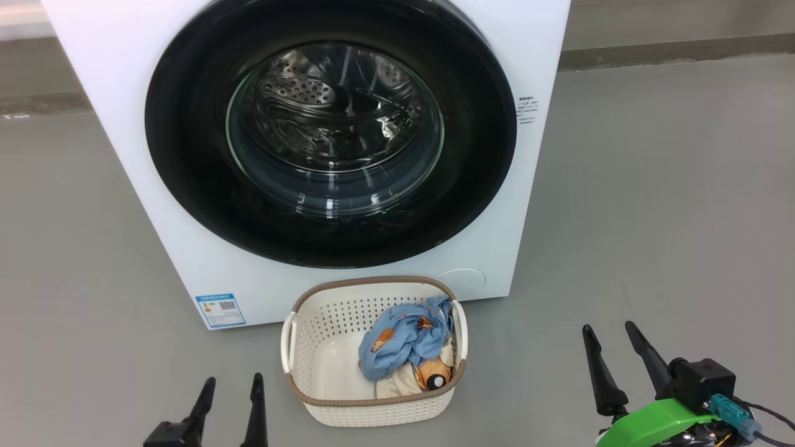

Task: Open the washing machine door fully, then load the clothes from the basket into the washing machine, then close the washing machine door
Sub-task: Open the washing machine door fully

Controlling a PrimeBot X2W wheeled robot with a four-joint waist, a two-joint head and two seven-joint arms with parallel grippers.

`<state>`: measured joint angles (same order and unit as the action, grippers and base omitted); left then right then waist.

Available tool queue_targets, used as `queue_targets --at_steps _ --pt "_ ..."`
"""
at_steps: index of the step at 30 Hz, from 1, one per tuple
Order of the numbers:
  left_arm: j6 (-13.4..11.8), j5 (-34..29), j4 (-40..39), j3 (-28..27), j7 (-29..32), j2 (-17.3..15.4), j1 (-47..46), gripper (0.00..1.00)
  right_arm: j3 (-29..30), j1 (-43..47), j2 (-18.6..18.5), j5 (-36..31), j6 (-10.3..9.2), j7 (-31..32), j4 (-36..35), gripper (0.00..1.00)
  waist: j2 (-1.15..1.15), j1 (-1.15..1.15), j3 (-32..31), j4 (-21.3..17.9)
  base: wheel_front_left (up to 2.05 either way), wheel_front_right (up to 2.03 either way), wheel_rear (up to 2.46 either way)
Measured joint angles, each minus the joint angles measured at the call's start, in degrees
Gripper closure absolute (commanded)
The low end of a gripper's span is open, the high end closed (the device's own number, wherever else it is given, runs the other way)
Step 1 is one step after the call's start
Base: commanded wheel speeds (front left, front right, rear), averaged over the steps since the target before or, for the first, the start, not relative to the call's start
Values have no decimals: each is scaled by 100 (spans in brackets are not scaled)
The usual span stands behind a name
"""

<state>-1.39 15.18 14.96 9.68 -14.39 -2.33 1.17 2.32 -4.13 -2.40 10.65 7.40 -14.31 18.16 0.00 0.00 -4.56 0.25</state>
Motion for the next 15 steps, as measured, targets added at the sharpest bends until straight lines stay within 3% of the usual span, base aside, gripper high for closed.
queue_targets --at_steps 6,15 --pt "20 4 -2 -24 0 -7 0 0 -7 0 2 0 0 0 2 0 0 0 23 3 105 71 -176" --pt "19 3 -13 -26 0 -4 -1 0 -34 -3 -1 0 0 0 2 0 0 0 90 -26 145 100 -245"
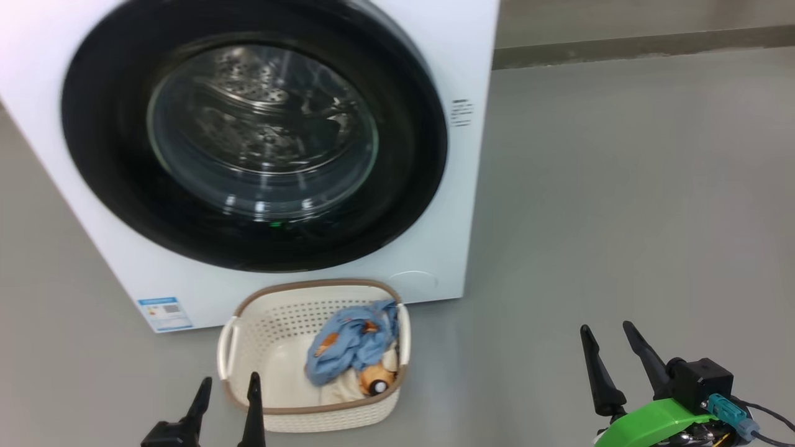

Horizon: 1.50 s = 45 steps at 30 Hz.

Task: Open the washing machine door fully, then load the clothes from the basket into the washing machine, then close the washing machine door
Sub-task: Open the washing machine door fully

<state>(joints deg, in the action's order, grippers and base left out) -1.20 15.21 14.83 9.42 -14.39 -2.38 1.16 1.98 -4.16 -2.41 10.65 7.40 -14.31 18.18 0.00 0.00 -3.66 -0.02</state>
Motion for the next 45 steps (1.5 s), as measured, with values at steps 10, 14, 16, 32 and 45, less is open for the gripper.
queue_targets --at_steps 10,14,16,32,45 --pt "-55 71 -129 -44 -1 7 -3 0 -38 -52 -32 1 0 0 15 0 0 0 52 -36 122 82 -204" --pt "-54 67 -129 -43 -1 7 -3 0 -54 -57 -32 1 0 0 22 0 0 0 49 -34 45 45 -90" --pt "-54 67 -129 -41 -1 7 -3 0 -66 -57 -32 1 0 0 32 0 0 0 45 -32 21 21 -43" --pt "-56 68 -104 -32 -1 4 -2 0 -80 -57 -29 0 0 0 44 0 0 0 18 5 1 1 -1" --pt "-105 69 -93 -36 -1 4 -2 0 -77 -57 -29 0 0 0 53 0 0 0 5 38 0 0 0"
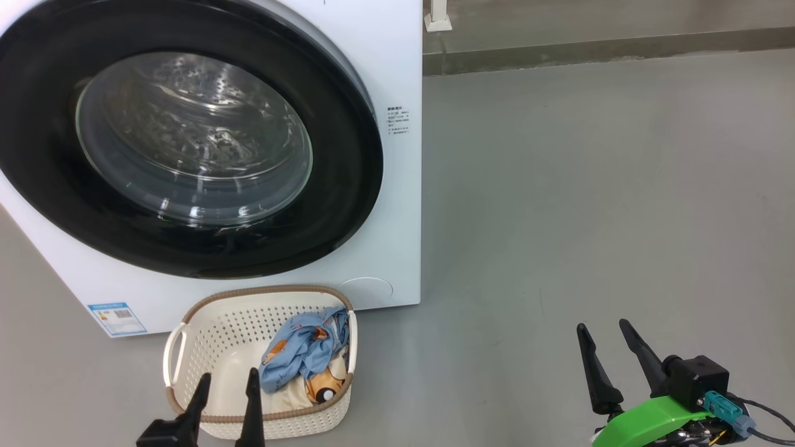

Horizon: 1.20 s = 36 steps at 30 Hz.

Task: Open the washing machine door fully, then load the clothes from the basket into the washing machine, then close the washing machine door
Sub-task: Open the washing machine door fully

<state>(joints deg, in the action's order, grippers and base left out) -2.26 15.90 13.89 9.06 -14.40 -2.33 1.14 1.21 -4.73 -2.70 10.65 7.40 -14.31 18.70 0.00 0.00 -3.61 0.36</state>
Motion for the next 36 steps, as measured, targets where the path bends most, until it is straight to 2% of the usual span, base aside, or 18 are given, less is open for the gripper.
queue_targets --at_steps 36 --pt "-51 7 45 -12 0 0 1 0 -23 0 0 0 0 0 11 0 0 0 -59 4 0 0 0"
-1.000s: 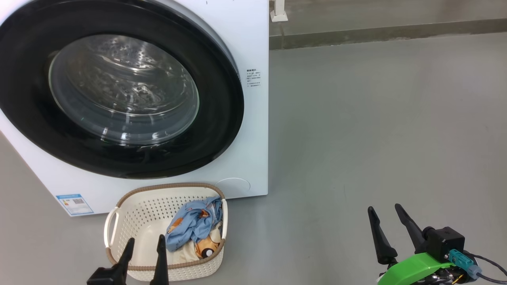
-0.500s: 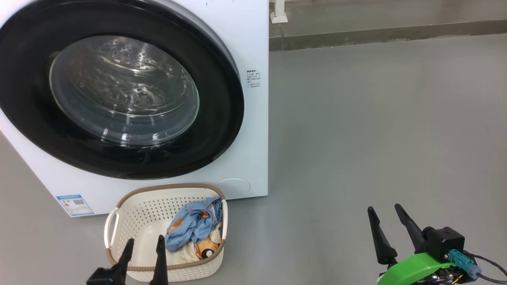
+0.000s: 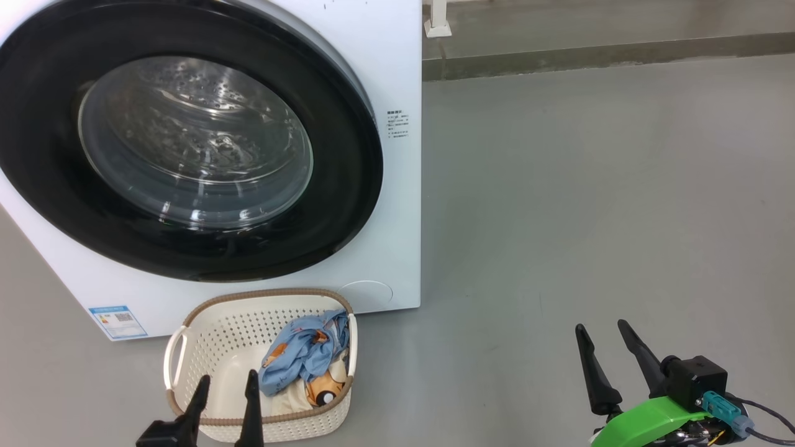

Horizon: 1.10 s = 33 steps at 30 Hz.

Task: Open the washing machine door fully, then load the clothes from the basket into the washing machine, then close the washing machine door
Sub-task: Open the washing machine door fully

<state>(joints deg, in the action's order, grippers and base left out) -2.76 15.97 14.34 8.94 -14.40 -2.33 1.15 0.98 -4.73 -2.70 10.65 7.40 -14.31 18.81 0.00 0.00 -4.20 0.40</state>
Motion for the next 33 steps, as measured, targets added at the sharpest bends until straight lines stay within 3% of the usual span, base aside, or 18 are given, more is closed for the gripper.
queue_targets --at_steps 3,4,5,6,12,17,21,22,24,25,26,28,33 --pt "-1 -1 1 2 0 0 0 0 -10 0 0 0 0 0 1 0 0 0 -2 3 0 0 0" --pt "-1 -1 1 3 0 0 0 0 -14 0 0 -1 0 0 1 33 0 0 -1 4 0 0 0" --pt "-2 -1 1 3 0 0 0 0 -18 0 0 1 0 0 2 73 0 0 1 6 0 0 0" --pt "-4 -1 1 4 0 0 0 0 -21 0 0 1 0 0 2 100 0 0 3 9 0 0 0" --pt "-26 -10 0 3 0 0 0 0 -63 1 0 137 0 0 3 100 0 0 40 41 0 0 0" --pt "-52 -5 0 18 0 0 -1 0 -172 0 5 923 0 0 166 100 0 0 82 93 0 0 0" --pt "-52 48 0 96 0 -1 -7 0 -194 -134 0 2529 0 0 480 100 0 0 168 215 0 0 0" --pt "-52 52 -1 133 0 -1 -25 0 -248 -287 -7 3284 0 0 654 100 0 0 210 272 0 0 0" --pt "-51 98 -2 159 0 -1 -38 0 -359 -430 -8 4002 0 -1 815 100 0 0 259 329 0 0 0" --pt "-51 124 -14 189 0 -2 -65 0 -463 -578 -1 4696 0 10 925 100 0 0 316 384 0 0 0" --pt "-51 124 -14 189 0 -2 -65 0 -463 -578 -1 4696 0 10 925 100 0 0 316 384 0 0 0" --pt "-51 159 -62 244 0 -2 -151 0 -456 -873 -8 5305 0 135 1006 100 0 0 441 449 0 0 0" --pt "-51 180 -99 355 0 0 -341 0 -286 -1534 -46 5707 -1 581 1027 100 0 0 706 568 0 0 0"
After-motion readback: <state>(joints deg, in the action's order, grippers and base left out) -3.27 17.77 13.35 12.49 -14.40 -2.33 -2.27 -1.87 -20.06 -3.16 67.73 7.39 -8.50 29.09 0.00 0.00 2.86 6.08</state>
